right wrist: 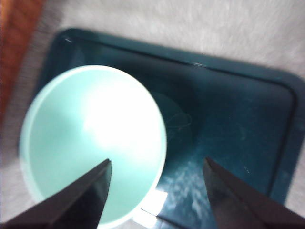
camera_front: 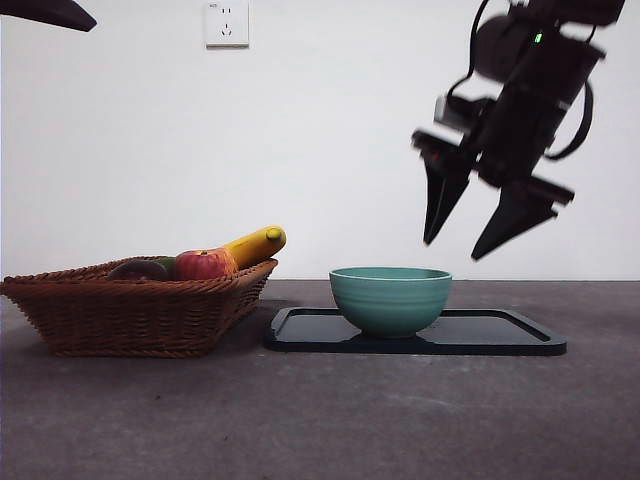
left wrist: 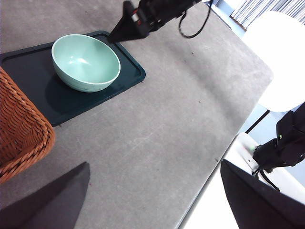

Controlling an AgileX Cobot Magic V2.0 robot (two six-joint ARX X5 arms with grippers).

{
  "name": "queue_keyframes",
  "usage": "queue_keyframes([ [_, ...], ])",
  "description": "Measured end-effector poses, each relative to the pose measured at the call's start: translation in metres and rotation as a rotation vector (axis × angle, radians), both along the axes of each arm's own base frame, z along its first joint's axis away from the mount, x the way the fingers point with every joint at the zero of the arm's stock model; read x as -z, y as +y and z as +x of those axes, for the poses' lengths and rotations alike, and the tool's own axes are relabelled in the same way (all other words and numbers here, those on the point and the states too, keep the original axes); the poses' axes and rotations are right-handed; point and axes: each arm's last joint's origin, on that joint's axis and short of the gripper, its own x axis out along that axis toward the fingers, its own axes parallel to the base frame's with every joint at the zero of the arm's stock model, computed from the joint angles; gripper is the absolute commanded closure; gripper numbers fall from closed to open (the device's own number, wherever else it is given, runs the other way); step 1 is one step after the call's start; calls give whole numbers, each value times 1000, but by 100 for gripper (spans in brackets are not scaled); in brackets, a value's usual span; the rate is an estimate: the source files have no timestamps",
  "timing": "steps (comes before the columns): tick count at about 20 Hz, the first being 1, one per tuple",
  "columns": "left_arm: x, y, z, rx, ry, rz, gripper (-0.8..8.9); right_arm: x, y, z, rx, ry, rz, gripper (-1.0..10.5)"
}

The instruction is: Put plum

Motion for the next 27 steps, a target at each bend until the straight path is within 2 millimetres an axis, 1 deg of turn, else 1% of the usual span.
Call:
queue_keyframes([
  [2, 0, 0, 0, 0, 1, 0, 378, 11, 2, 4, -4, 24, -7, 643],
  [5, 0, 0, 0, 0, 0, 0, 378, 24, 7, 8, -14, 42, -13, 742],
  [6, 0, 0, 0, 0, 0, 0, 378, 27, 9, 9, -16, 47, -16, 756],
  [10, 0, 0, 0, 0, 1, 0, 378, 29, 9, 10, -5, 37, -36, 877],
  [11, 0, 0, 0, 0, 0, 0, 378, 29, 9, 11, -2, 33, -39, 923],
  [12, 0, 0, 0, 0, 0, 0, 378, 29, 9, 11, 3, 29, -47, 937],
  [19, 0, 0, 0, 0, 2, 1, 378, 25, 9, 13, 8, -6, -43, 937],
  [20, 0, 0, 0, 0, 3, 1, 378, 21, 9, 12, 8, -10, -42, 937],
  [21, 0, 0, 0, 0, 3, 1, 378, 13, 8, 11, 8, -20, -39, 937],
  [22, 0, 0, 0, 0, 3, 1, 378, 0, 8, 8, 9, -43, -32, 937],
  [25, 0, 0, 0, 0, 3, 1, 378, -49, 3, -7, 10, -134, -4, 937],
  [27, 0, 0, 0, 0, 3, 1, 378, -72, -1, -22, 0, -165, 4, 937],
])
